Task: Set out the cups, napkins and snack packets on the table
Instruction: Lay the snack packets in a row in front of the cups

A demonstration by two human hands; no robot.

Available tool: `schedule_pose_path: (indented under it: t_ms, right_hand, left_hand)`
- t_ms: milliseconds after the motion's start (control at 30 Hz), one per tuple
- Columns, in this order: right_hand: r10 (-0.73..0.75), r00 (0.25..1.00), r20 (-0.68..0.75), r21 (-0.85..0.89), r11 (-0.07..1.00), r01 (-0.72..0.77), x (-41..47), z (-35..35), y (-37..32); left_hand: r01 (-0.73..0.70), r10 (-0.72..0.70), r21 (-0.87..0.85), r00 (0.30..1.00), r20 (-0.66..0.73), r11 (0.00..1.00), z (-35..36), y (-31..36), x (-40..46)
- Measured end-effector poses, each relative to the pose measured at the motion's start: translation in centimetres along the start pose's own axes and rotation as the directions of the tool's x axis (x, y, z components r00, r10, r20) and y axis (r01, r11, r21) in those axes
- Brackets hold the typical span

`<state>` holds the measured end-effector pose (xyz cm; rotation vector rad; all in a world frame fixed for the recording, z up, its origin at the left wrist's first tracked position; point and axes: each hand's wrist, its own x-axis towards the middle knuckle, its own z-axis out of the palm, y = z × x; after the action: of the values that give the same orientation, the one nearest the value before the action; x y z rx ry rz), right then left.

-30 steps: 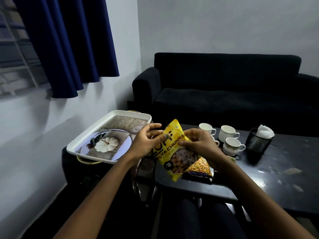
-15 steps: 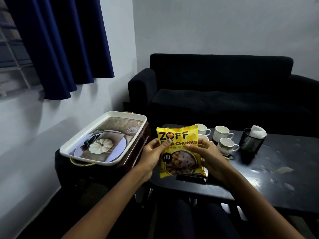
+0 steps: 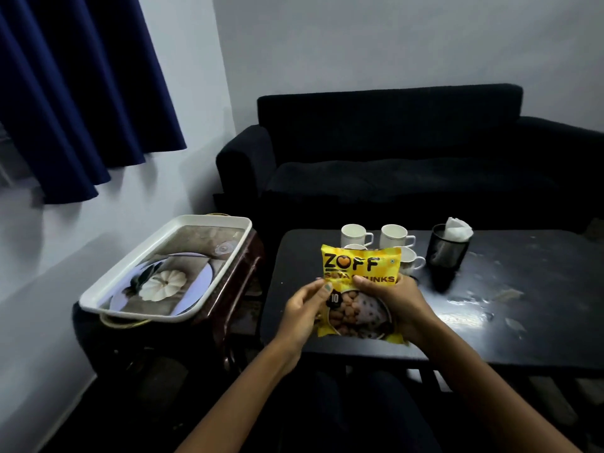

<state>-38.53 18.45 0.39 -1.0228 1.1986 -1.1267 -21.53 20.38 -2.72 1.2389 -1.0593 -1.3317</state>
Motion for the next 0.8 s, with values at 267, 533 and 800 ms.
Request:
schedule_pose_path:
  t_ms: [267,533,800]
  right_hand:
    - [0.025,0.928,-0.371,0.016,1.0,-0.021,1.0,-9.3,1.2]
    - [0.082,0.917,-0.391,-0.053,0.992,-0.111,2.9,-15.4,4.5]
    - [-0.228,0.822,-0.523,-0.671,0.705,-0.231,5.1,-16.1,5.0]
  left_hand:
    - [0.018,-0.025,0.147,0.999,0.047,0.989,3.9,-2.6,1.5]
    - [-0.019,-0.012,0.243,0.992,0.128,0.97,9.2,-4.4,3.0]
    - [-0.196,0.174,0.561,0.98,0.094,0.804,11.6,-4.1,4.4]
